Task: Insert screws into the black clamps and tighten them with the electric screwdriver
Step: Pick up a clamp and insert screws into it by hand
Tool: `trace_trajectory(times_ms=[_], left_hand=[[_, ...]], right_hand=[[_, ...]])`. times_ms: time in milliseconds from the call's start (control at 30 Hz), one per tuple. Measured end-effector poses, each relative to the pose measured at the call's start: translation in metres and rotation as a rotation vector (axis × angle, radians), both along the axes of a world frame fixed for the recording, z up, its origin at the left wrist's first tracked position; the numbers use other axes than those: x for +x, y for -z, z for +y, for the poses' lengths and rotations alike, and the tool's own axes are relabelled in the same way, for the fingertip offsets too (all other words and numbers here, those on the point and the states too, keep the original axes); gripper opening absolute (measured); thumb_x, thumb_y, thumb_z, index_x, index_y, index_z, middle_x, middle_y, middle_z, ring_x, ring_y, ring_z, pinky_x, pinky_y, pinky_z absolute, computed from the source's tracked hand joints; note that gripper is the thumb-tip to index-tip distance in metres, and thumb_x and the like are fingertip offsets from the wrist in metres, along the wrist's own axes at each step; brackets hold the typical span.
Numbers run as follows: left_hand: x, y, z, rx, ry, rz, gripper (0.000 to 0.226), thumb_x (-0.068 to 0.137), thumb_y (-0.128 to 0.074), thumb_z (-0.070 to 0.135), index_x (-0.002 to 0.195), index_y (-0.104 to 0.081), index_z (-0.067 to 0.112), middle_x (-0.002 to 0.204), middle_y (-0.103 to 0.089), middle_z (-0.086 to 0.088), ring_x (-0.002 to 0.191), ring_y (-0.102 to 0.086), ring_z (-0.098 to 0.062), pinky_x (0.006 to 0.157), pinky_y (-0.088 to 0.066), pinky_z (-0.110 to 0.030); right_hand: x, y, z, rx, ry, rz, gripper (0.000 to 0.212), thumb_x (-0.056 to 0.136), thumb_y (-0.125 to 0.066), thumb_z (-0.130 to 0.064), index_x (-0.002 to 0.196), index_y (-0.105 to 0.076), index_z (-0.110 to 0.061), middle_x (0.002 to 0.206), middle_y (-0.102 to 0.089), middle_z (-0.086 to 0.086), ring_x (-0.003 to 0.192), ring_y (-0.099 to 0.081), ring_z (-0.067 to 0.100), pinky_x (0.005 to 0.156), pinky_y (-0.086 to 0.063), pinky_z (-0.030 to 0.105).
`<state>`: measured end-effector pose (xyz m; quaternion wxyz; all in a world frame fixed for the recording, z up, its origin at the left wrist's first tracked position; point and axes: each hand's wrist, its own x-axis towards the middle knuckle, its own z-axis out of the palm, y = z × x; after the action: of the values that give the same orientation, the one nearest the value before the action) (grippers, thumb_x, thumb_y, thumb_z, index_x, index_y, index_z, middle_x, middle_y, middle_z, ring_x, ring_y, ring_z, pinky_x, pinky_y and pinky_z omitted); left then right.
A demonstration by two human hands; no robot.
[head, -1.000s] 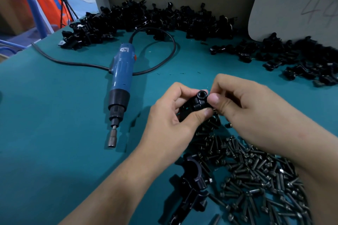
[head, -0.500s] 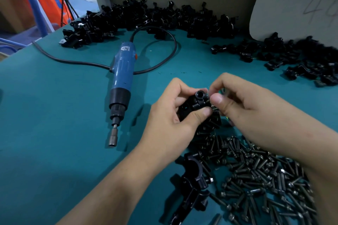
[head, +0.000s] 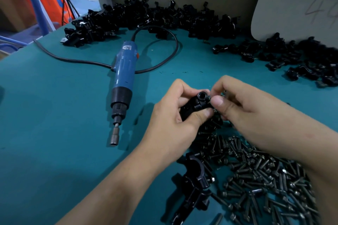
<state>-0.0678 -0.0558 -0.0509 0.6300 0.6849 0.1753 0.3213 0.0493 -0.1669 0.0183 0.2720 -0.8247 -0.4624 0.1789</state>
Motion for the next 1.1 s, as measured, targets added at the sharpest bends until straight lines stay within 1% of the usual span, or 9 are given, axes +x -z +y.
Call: trace_trajectory(times_ms=[100, 267, 467, 567, 667, 767, 867, 1000, 1100], left_hand=[[0.000, -0.001, -0.002, 0.021, -0.006, 0.007, 0.020, 0.083, -0.074, 0.020, 0.093, -0.057, 0.025, 0.096, -0.078, 0.002, 0.090, -0.073, -0.032, 0.085, -0.056, -0.062], [0.000, 0.000, -0.001, 0.020, -0.006, -0.005, 0.021, 0.085, -0.074, 0.016, 0.091, -0.058, 0.027, 0.098, -0.079, 0.001, 0.093, -0.076, -0.026, 0.088, -0.057, -0.061], [0.000, 0.001, -0.001, -0.001, -0.014, -0.012, 0.020, 0.083, -0.074, 0.019, 0.093, -0.058, 0.025, 0.105, -0.079, 0.003, 0.094, -0.075, -0.031, 0.089, -0.057, -0.061], [0.000, 0.000, -0.002, 0.015, -0.003, -0.008, 0.019, 0.084, -0.074, 0.018, 0.093, -0.058, 0.024, 0.098, -0.079, 0.002, 0.090, -0.072, -0.040, 0.083, -0.056, -0.065], [-0.001, 0.001, -0.002, 0.004, 0.009, -0.030, 0.019, 0.086, -0.072, 0.011, 0.092, -0.057, 0.021, 0.094, -0.079, 0.001, 0.089, -0.076, -0.022, 0.086, -0.061, -0.050], [-0.001, 0.002, 0.000, -0.019, 0.011, -0.050, 0.021, 0.086, -0.073, 0.010, 0.095, -0.056, 0.019, 0.097, -0.079, 0.001, 0.093, -0.076, -0.017, 0.088, -0.059, -0.040], [-0.002, 0.000, 0.001, -0.060, -0.006, -0.067, 0.023, 0.085, -0.071, 0.017, 0.101, -0.055, 0.022, 0.110, -0.079, 0.004, 0.107, -0.074, -0.015, 0.100, -0.056, -0.042], [-0.005, -0.004, 0.003, -0.112, 0.028, -0.083, 0.033, 0.094, -0.069, 0.016, 0.117, -0.054, 0.033, 0.113, -0.079, 0.001, 0.113, -0.072, -0.019, 0.108, -0.051, -0.046], [-0.006, -0.009, 0.003, -0.250, 0.059, -0.141, 0.025, 0.098, -0.066, 0.007, 0.115, -0.058, 0.023, 0.115, -0.078, -0.006, 0.116, -0.071, -0.023, 0.107, -0.053, -0.044]], right_hand=[[-0.001, 0.004, 0.004, 0.015, -0.015, -0.020, 0.033, 0.103, -0.040, -0.046, 0.079, -0.051, -0.027, 0.054, -0.050, -0.012, 0.045, -0.043, 0.004, 0.045, -0.038, 0.019], [-0.001, 0.004, 0.006, 0.009, 0.008, 0.001, 0.059, 0.094, -0.031, -0.064, 0.072, -0.053, -0.014, 0.046, -0.039, -0.007, 0.039, -0.034, 0.006, 0.041, -0.032, 0.019], [0.001, 0.000, 0.001, 0.046, -0.037, -0.009, 0.019, 0.097, -0.045, -0.047, 0.088, -0.056, -0.035, 0.069, -0.063, -0.003, 0.049, -0.047, 0.004, 0.045, -0.039, 0.019], [-0.002, 0.003, 0.005, 0.042, -0.018, -0.020, 0.037, 0.102, -0.041, -0.046, 0.077, -0.054, -0.022, 0.051, -0.047, -0.012, 0.044, -0.042, 0.003, 0.045, -0.036, 0.017], [-0.005, 0.003, 0.007, 0.048, 0.004, 0.021, 0.051, 0.101, -0.036, -0.054, 0.072, -0.055, -0.016, 0.045, -0.034, -0.013, 0.039, -0.034, 0.006, 0.042, -0.033, 0.019], [-0.005, -0.002, 0.005, 0.029, 0.007, 0.071, 0.058, 0.092, -0.029, -0.070, 0.073, -0.059, -0.024, 0.047, -0.038, -0.010, 0.039, -0.035, 0.006, 0.042, -0.031, 0.020], [0.000, -0.014, -0.007, -0.067, 0.041, 0.111, 0.060, 0.078, -0.023, -0.082, 0.088, -0.065, -0.041, 0.058, -0.060, -0.009, 0.050, -0.058, 0.004, 0.058, -0.048, 0.031], [0.005, -0.035, -0.034, -0.233, 0.026, 0.005, 0.053, 0.059, -0.033, -0.089, 0.094, -0.060, -0.060, 0.080, -0.067, -0.031, 0.063, -0.065, -0.004, 0.069, -0.056, 0.035], [0.001, -0.043, -0.053, -0.214, 0.047, -0.017, 0.051, 0.051, -0.050, -0.086, 0.097, -0.062, -0.066, 0.087, -0.066, -0.036, 0.070, -0.065, -0.006, 0.072, -0.057, 0.033]])
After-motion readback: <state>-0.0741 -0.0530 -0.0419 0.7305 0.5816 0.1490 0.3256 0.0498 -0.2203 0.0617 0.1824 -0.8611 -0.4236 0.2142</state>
